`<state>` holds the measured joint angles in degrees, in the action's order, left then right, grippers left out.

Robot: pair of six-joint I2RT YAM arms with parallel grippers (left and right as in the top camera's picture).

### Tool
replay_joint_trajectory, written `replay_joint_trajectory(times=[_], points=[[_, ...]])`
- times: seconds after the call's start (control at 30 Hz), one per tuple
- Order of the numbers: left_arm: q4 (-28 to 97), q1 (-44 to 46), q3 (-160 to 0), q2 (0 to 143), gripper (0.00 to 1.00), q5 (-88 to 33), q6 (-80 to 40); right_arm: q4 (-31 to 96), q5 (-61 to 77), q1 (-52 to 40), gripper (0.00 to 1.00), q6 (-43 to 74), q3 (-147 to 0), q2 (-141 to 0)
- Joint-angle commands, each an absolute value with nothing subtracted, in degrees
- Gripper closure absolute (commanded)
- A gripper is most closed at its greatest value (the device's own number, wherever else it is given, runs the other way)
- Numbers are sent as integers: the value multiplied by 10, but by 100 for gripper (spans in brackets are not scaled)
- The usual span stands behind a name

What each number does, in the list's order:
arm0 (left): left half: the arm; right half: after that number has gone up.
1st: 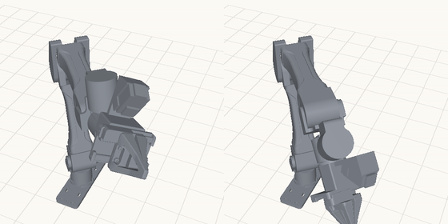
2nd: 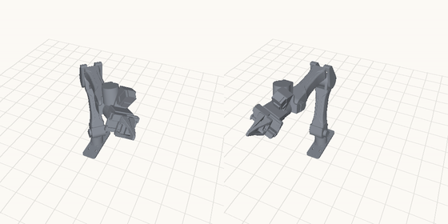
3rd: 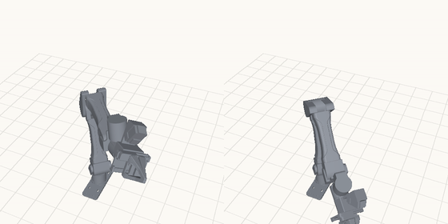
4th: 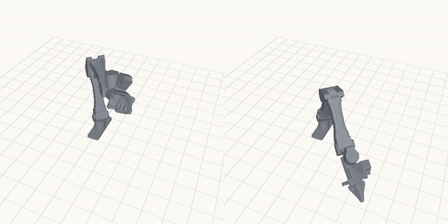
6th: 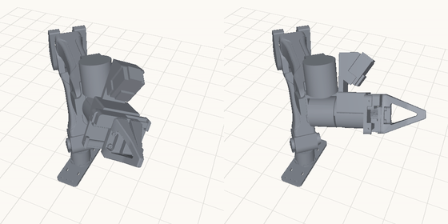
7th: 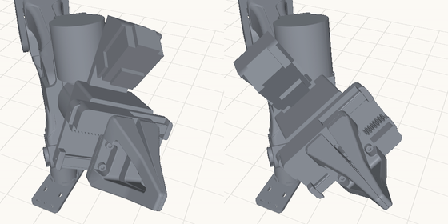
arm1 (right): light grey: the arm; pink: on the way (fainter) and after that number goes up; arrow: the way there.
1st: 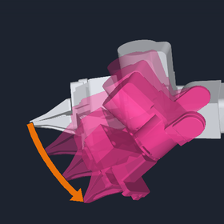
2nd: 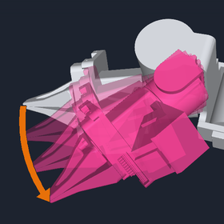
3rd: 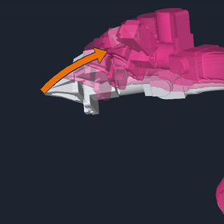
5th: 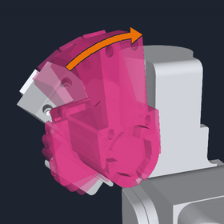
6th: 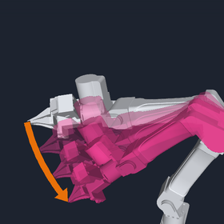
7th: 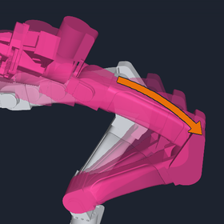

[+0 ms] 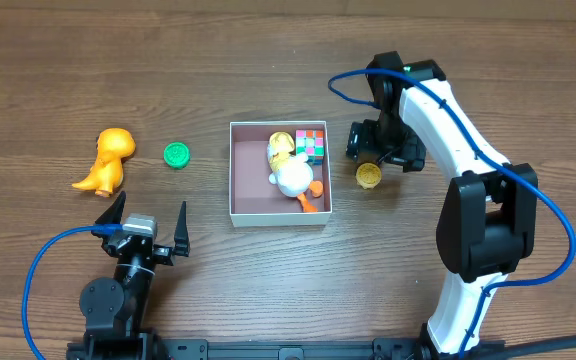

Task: Pack container
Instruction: 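Close the right gripper on the yellow lattice object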

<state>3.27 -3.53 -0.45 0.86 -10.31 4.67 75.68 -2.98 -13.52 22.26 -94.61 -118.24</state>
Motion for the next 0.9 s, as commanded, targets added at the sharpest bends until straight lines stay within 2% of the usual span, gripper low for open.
replay_joint_trajectory(times=[0.0, 0.87], points=[[32, -39, -3, 3, 0, -101, 52, 736, -28, -149, 1, 223, -915, -1153], [32, -40, -3, 3, 0, -101, 52, 675, -19, -152, 0, 186, -900, -1150]])
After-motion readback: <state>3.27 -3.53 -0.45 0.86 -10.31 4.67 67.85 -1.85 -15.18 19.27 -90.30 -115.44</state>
